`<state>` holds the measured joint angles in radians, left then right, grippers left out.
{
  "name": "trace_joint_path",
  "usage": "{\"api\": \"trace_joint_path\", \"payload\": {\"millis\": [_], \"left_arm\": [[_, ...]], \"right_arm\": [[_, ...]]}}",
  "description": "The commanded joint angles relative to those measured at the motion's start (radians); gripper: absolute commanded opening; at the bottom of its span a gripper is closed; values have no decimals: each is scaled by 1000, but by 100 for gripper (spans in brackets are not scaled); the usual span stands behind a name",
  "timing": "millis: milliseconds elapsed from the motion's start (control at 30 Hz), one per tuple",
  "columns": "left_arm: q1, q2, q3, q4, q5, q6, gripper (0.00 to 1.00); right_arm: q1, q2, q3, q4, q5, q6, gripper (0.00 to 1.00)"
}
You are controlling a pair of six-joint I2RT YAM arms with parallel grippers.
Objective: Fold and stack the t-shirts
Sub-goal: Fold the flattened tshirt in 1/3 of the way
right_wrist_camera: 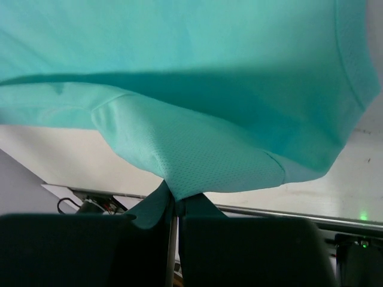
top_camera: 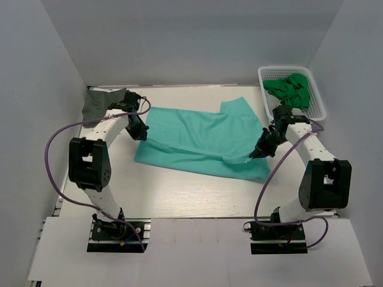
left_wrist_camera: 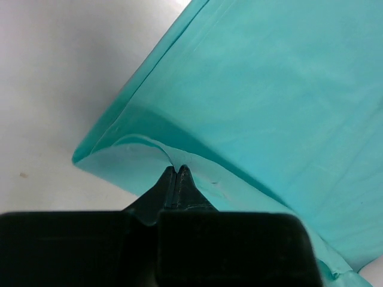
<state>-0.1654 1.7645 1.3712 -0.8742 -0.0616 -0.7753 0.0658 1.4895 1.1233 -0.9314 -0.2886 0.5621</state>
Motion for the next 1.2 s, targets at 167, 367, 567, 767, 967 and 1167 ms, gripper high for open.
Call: {"api": "trace_joint_path", "payload": {"millis": [167, 367, 567, 767, 967, 1167], "left_arm": [[6, 123, 153, 138, -27, 28, 0], [6, 323, 419, 2, -82, 28, 60], [6, 310, 465, -34, -93, 47, 100], [-25, 172, 251, 102, 79, 65, 100], [-43, 115, 22, 228, 152, 53, 100], [-43, 145, -88, 196, 65, 19, 100]], "right_arm": [[-84, 170, 145, 92, -12, -33, 3], [-112, 349, 302, 108, -6, -34, 67], [-96, 312, 357, 103, 37, -94, 86], [-69, 114, 83, 209, -38, -117, 90], [-3, 54, -120, 360, -71, -119, 90], [-14, 112, -203, 370, 70, -73, 90]]}}
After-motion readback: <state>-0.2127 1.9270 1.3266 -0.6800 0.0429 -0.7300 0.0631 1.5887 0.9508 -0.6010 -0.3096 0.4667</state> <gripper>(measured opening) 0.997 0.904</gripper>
